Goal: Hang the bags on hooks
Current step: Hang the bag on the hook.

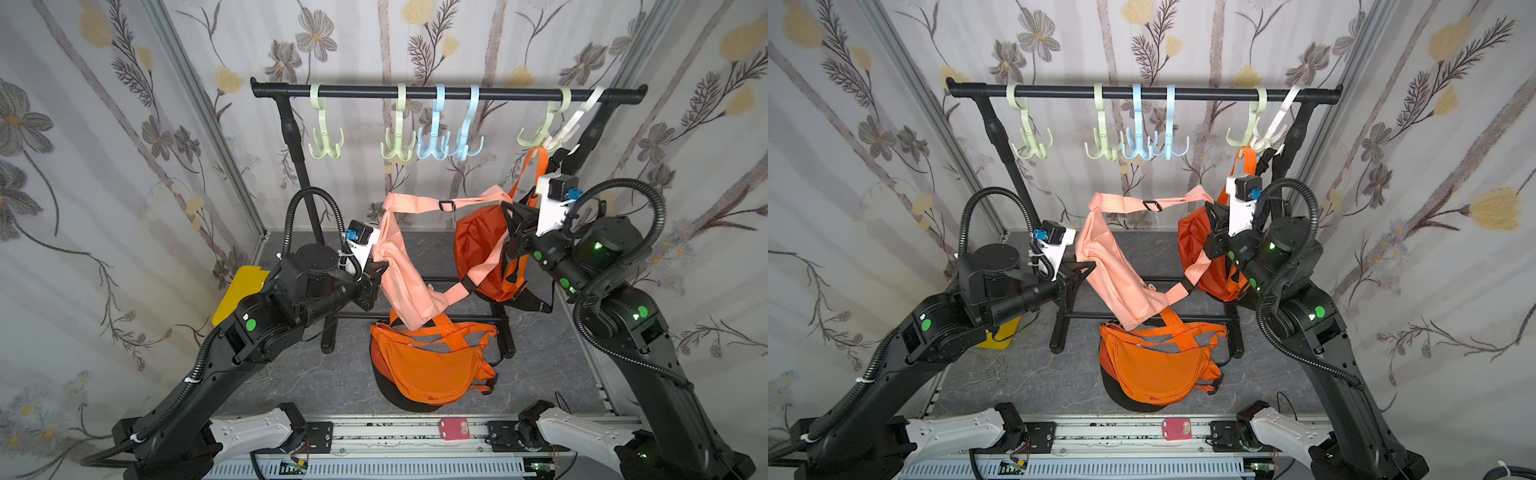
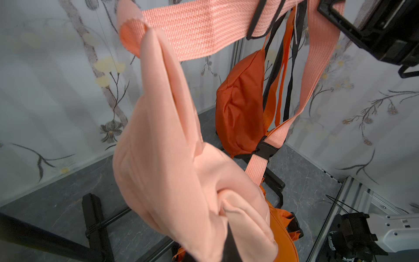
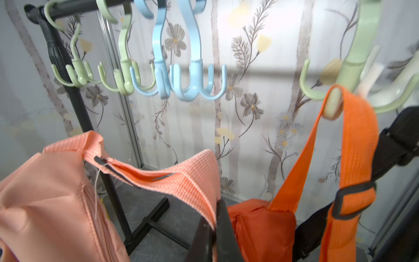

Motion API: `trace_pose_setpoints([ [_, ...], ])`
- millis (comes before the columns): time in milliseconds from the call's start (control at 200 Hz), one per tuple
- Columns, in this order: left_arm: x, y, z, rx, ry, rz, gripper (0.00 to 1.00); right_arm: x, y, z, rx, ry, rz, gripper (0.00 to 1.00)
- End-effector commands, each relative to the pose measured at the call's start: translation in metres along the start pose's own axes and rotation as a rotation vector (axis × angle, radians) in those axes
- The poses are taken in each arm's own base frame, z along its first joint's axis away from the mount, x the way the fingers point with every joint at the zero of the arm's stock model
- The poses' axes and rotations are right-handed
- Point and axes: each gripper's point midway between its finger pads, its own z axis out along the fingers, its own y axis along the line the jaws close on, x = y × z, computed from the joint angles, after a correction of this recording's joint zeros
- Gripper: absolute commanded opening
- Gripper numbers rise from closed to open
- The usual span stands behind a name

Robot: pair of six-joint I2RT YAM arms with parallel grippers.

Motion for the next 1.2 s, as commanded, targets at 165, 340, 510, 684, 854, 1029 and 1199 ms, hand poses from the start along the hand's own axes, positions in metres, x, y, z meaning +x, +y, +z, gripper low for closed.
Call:
trace_pose_setpoints([
  [165, -0.052, -0.014, -0.013, 0.041, -0.159, 0.031, 0.0, -0.062, -0.004, 0.017, -0.018, -0.094, -0.058, 0.0],
  [340, -0.07, -0.019, -0.015, 0.053, -0.209, 0.034, 0.0, -0.081, -0.002, 0.046, -0.047, -0.121, -0.049, 0.0],
  [510, -0.083, -0.02, -0.022, 0.058, -0.258, 0.023, 0.0, -0.083, 0.005, 0.072, -0.101, -0.127, -0.016, 0.0],
  [684, -0.068, -0.019, -0.013, 0.053, -0.21, 0.01, 0.0, -0.043, 0.007, 0.108, -0.116, -0.023, 0.002, 0.0],
  [854, -0.039, -0.021, 0.0, 0.069, -0.148, -0.02, 0.0, -0.011, 0.003, 0.117, -0.1, 0.062, -0.001, 0.0],
  [1029, -0.017, -0.026, 0.006, 0.096, -0.109, -0.05, 0.0, -0.003, -0.004, 0.102, -0.086, 0.039, 0.02, 0.0],
  [1199, 0.006, -0.042, 0.026, 0.155, -0.053, -0.077, 0.0, 0.003, -0.023, 0.094, -0.039, 0.043, 0.037, 0.0],
])
